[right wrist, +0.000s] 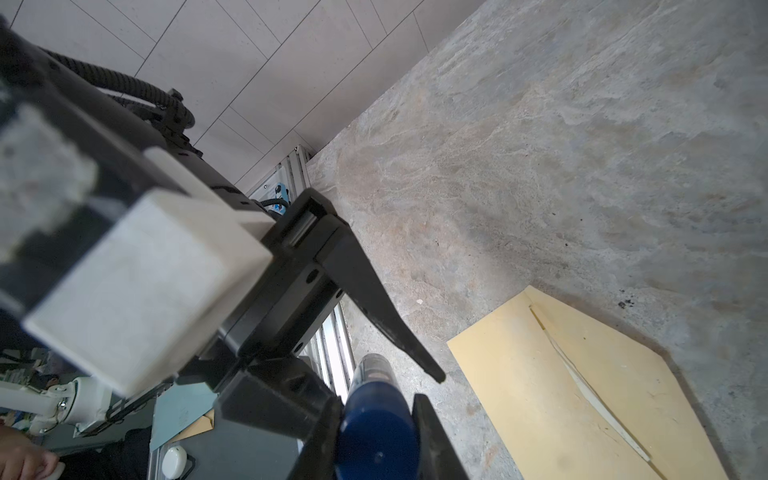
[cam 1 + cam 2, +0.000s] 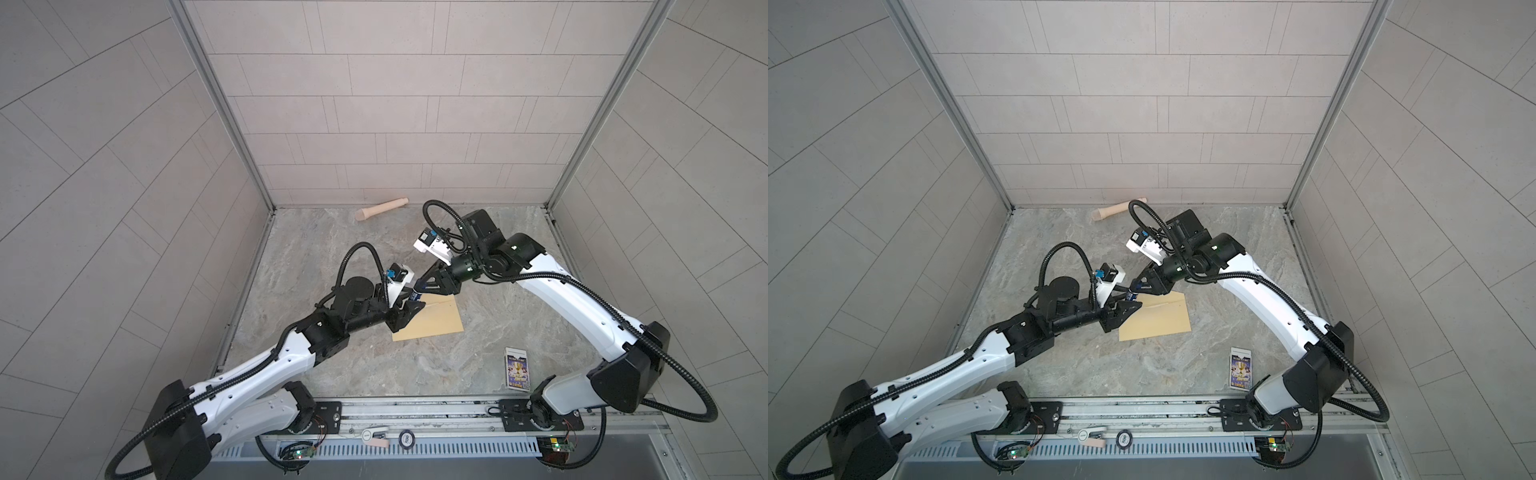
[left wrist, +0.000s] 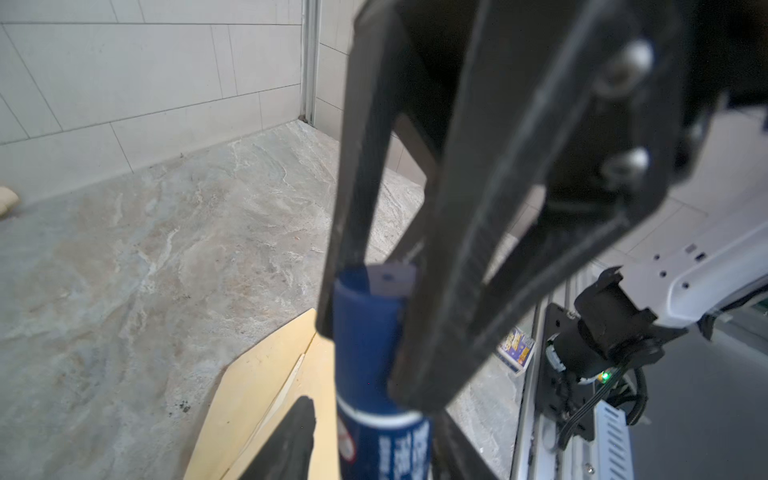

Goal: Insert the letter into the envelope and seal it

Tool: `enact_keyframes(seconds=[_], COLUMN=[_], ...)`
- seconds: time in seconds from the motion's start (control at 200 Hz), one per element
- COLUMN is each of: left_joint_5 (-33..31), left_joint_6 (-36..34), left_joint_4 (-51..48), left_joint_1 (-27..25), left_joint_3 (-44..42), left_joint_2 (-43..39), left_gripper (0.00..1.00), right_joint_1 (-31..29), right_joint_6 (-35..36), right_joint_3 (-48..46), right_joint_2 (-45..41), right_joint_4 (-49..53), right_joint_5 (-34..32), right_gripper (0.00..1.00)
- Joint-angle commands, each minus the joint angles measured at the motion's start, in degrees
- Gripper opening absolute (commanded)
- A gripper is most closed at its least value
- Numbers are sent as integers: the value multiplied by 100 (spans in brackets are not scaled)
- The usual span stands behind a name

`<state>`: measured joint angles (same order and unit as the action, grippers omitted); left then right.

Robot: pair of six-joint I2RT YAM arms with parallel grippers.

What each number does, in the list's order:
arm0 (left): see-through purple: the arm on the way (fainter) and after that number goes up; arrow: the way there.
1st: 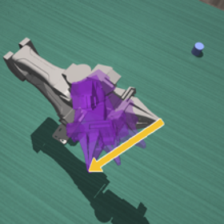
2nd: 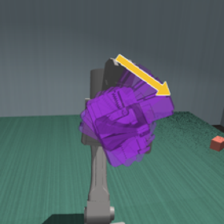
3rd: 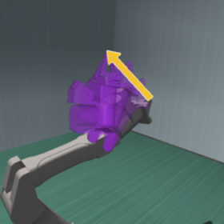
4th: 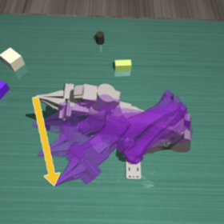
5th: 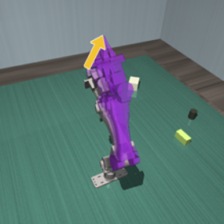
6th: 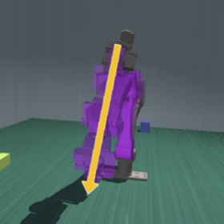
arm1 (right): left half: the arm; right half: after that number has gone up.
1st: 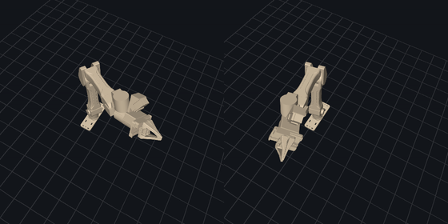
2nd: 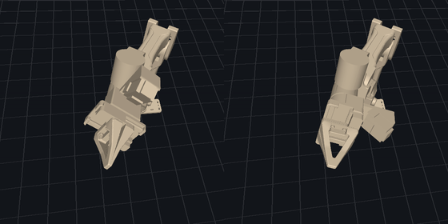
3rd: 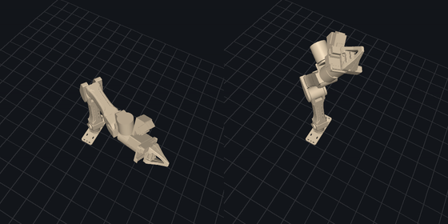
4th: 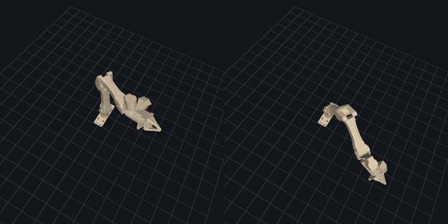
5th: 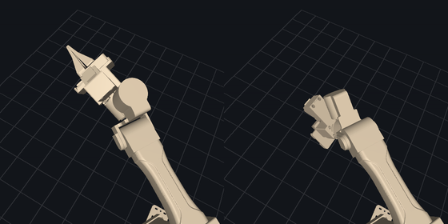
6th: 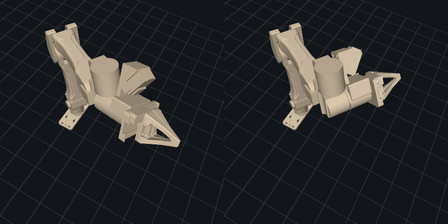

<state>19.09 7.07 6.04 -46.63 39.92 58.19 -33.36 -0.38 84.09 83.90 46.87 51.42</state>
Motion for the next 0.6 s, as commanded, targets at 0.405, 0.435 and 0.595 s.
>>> enact_keyframes(seconds=[0.405, 0.435, 0.595], left_joint_5=[49, 77, 184], left_joint_6=[-120, -89, -77], left_joint_4=[103, 148, 126], left_joint_1=[25, 23, 23], left_joint_3=[78, 31, 43], left_joint_2=[-82, -105, -106], left_gripper=[37, 43, 38], right_joint_1=[130, 129, 137], right_joint_6=[-129, -137, -206], right_joint_3=[55, 71, 80], right_joint_2=[-218, -229, -210], right_joint_4=[50, 50, -11], right_joint_5=[-66, -66, -39], right_gripper=[0, 0, 0])
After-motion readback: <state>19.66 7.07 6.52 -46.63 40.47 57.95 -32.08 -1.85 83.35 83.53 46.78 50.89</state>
